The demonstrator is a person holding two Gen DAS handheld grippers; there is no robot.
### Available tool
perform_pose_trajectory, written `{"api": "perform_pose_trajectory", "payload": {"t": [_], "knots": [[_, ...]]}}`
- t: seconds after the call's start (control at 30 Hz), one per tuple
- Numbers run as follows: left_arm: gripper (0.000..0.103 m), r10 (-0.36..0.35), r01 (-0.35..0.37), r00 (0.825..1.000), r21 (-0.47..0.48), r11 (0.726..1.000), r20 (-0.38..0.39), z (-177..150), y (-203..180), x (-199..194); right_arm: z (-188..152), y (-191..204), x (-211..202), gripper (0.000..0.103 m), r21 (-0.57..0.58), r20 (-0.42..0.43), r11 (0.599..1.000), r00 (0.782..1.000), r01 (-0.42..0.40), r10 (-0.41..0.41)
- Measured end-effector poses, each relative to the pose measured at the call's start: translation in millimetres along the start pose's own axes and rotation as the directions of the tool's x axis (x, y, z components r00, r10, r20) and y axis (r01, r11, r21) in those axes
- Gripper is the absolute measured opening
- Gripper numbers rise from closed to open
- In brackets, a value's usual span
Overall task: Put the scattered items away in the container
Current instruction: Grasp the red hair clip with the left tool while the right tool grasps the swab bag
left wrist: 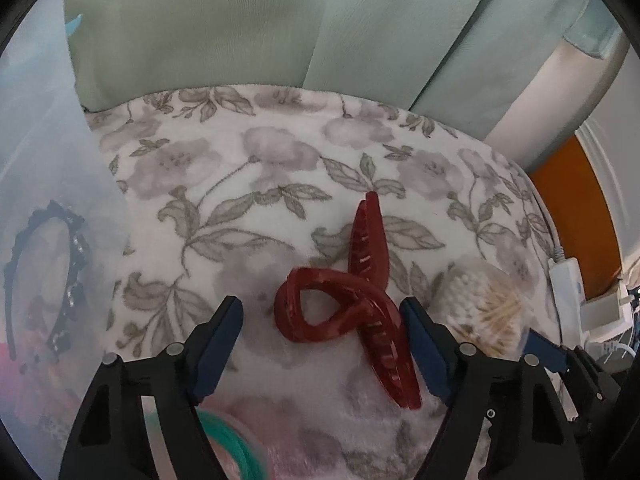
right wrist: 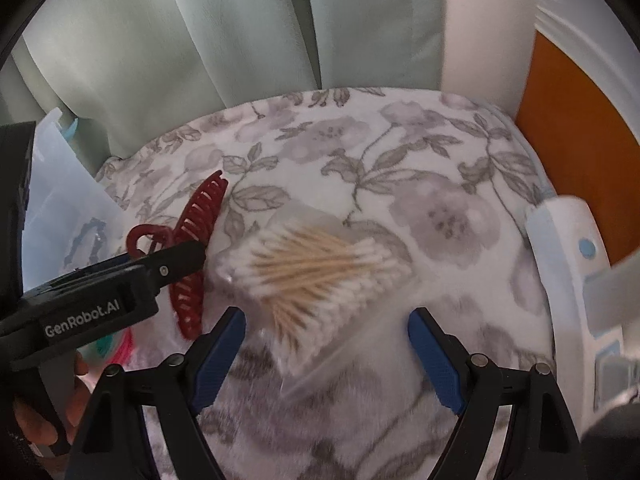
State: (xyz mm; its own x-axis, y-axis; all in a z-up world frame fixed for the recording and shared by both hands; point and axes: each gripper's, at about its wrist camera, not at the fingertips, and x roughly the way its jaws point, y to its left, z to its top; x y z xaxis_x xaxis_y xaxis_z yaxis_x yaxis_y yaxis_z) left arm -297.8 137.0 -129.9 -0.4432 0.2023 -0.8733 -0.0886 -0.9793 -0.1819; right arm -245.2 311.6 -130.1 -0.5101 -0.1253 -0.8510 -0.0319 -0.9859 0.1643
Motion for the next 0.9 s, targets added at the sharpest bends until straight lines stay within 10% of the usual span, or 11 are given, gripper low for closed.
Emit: {"api": "perform_pose_trajectory", "payload": {"t": [0.5, 0.9], "knots": [[0.063, 0.028, -0.028, 0.999, 0.017, 0.999, 0.016, 7, -4, 7, 16, 1, 8, 0.087, -0.014, 0.048, 1.0, 0.999, 0.005, -0.005], [0.055, 0.034, -0.035, 0.999, 0.028, 0.999, 0.027, 8, -9, 3, 14, -8, 3, 0.049, 0.003, 0.056, 1.0, 0.998, 0.011, -0.011]]}}
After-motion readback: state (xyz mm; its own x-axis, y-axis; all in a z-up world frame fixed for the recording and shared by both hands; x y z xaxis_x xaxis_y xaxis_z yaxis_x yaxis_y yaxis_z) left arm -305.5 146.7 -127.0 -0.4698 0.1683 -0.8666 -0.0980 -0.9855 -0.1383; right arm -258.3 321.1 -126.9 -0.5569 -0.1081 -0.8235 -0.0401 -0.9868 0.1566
